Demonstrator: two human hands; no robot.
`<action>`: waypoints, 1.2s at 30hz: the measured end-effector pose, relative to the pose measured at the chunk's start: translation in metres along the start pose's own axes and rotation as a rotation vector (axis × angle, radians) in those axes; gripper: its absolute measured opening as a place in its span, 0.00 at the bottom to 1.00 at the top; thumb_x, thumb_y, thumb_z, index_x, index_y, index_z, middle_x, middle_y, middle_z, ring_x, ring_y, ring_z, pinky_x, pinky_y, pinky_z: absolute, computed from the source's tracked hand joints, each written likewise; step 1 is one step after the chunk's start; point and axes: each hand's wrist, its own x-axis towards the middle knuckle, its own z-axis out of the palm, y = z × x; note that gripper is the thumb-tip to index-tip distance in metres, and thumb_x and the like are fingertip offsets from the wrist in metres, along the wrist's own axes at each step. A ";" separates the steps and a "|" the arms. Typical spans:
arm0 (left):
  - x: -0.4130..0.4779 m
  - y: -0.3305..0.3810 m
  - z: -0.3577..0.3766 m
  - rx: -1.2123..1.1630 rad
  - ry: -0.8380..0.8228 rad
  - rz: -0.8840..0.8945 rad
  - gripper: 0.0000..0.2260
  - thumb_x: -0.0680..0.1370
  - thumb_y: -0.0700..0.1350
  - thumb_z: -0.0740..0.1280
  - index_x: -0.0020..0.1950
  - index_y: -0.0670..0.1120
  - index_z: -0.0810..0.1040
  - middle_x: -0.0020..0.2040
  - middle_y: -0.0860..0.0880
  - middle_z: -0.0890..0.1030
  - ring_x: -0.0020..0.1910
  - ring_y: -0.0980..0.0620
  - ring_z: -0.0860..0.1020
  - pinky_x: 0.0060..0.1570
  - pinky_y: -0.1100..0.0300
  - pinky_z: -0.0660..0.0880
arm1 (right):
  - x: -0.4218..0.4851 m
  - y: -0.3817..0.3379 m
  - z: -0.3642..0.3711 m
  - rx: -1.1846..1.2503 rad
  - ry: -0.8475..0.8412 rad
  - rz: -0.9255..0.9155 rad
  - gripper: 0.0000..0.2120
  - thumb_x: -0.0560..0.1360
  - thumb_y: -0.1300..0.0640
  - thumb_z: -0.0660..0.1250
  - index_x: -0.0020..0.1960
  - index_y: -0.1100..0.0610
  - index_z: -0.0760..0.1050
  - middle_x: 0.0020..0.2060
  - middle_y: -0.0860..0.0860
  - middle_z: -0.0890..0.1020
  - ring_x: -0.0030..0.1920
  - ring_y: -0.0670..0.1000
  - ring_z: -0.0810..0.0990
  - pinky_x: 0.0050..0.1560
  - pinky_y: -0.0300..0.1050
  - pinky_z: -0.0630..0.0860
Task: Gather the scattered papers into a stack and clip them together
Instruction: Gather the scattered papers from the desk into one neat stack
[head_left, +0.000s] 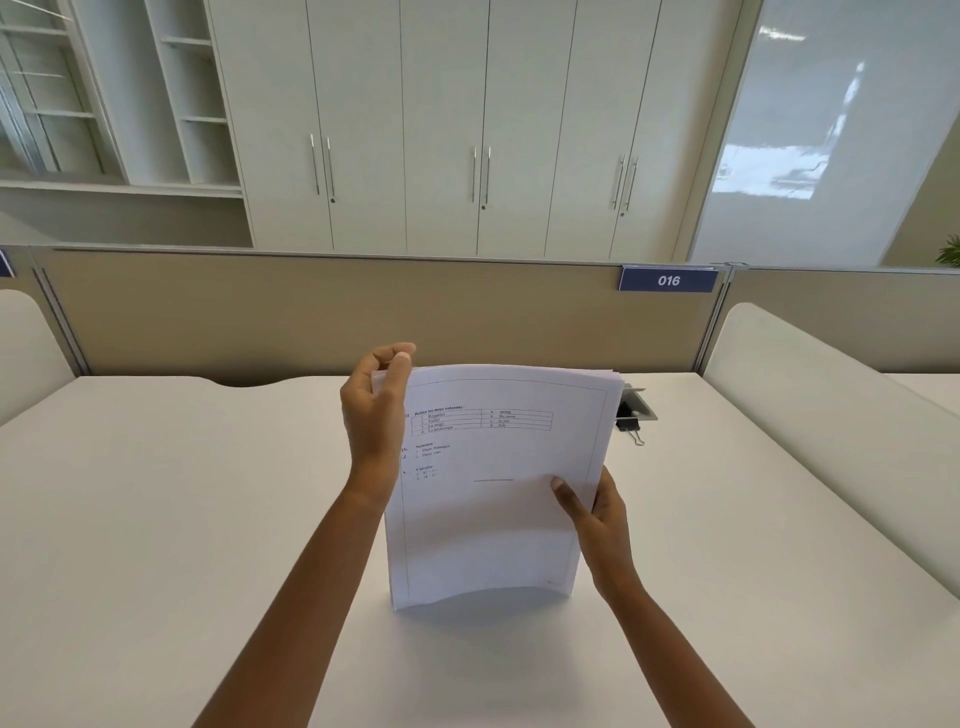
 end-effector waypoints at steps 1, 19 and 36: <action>0.000 -0.001 -0.002 -0.014 -0.009 -0.002 0.10 0.77 0.40 0.61 0.40 0.53 0.76 0.42 0.58 0.78 0.44 0.59 0.75 0.47 0.68 0.71 | 0.000 0.000 0.000 0.004 -0.005 0.003 0.12 0.71 0.54 0.67 0.53 0.47 0.70 0.48 0.47 0.79 0.48 0.48 0.80 0.38 0.33 0.80; -0.063 -0.108 -0.055 0.135 -0.343 -0.278 0.34 0.44 0.73 0.71 0.42 0.55 0.78 0.33 0.64 0.84 0.34 0.69 0.80 0.35 0.74 0.76 | -0.012 0.044 -0.011 -0.101 -0.047 0.184 0.07 0.76 0.62 0.63 0.52 0.57 0.76 0.48 0.55 0.82 0.50 0.57 0.80 0.50 0.44 0.76; -0.058 -0.146 -0.062 0.355 -0.423 -0.532 0.06 0.70 0.48 0.73 0.37 0.48 0.78 0.35 0.51 0.82 0.43 0.43 0.82 0.37 0.64 0.78 | -0.016 0.070 -0.018 -0.289 -0.059 0.262 0.07 0.77 0.58 0.61 0.54 0.57 0.74 0.48 0.53 0.81 0.50 0.55 0.80 0.49 0.43 0.76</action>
